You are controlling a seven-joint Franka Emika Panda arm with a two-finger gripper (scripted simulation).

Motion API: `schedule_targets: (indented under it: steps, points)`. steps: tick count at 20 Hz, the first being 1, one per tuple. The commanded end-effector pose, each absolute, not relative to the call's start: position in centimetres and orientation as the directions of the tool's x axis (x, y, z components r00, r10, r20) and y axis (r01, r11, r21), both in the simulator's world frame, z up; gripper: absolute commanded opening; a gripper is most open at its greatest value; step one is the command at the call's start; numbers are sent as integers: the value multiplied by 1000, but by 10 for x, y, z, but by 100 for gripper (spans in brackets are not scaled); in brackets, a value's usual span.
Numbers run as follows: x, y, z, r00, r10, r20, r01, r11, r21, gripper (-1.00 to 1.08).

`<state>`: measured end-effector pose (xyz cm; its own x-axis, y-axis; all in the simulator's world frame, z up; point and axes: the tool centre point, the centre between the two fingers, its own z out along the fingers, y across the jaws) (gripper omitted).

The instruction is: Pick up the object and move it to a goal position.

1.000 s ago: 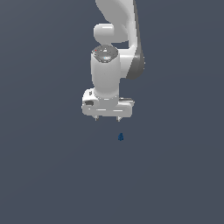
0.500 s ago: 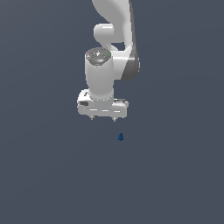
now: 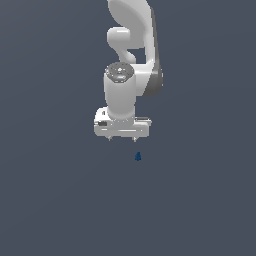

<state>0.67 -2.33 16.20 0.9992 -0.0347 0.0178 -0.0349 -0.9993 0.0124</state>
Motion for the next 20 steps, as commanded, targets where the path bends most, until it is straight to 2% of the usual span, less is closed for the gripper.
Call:
schedule_targets:
  steps: [1, 10, 20]
  points:
    - [9, -10, 149, 1000, 2, 13, 2, -1000, 12, 100]
    - [15, 42, 100, 990, 144, 1, 144, -990, 3, 100]
    - [14, 49, 87, 987, 162, -1, 162, -987, 0, 100]
